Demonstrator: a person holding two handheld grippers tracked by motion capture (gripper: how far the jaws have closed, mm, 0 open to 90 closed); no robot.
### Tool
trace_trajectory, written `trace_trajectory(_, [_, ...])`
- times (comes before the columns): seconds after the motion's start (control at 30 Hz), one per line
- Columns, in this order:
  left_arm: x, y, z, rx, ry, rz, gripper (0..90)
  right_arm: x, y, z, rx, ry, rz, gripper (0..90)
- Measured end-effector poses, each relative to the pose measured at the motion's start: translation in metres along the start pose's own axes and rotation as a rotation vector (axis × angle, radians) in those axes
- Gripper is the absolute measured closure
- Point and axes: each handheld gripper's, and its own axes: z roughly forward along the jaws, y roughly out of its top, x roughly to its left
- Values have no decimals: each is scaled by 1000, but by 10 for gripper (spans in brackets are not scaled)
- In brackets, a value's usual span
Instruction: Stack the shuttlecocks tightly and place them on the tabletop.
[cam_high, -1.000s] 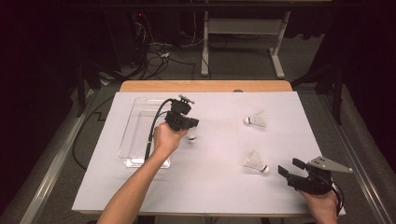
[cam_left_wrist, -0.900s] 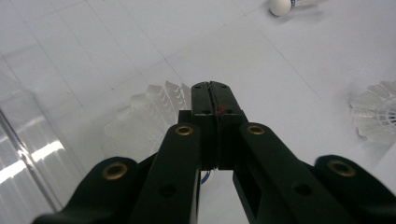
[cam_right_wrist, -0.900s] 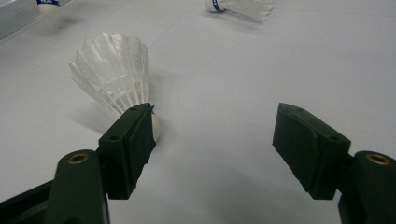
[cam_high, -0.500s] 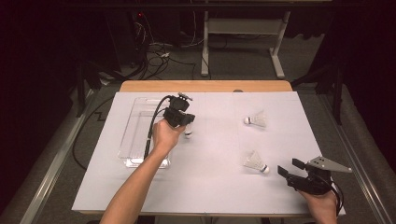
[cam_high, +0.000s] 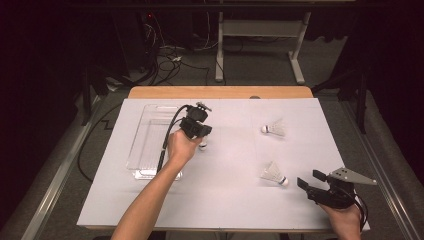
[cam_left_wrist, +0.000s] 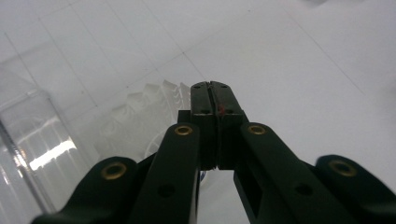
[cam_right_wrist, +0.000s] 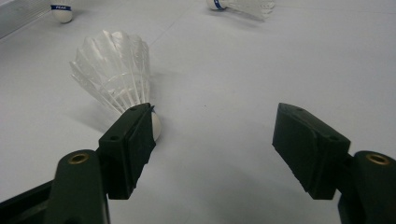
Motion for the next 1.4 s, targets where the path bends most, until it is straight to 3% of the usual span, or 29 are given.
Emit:
trace_trajectory(0.67, [-15, 1, 8, 37, -50, 9, 884, 0, 0, 0, 2, 2, 0, 294])
trace_trajectory(1.4, [-22, 2, 14, 54, -68, 14, 883, 0, 0, 1, 6, 3, 1, 295])
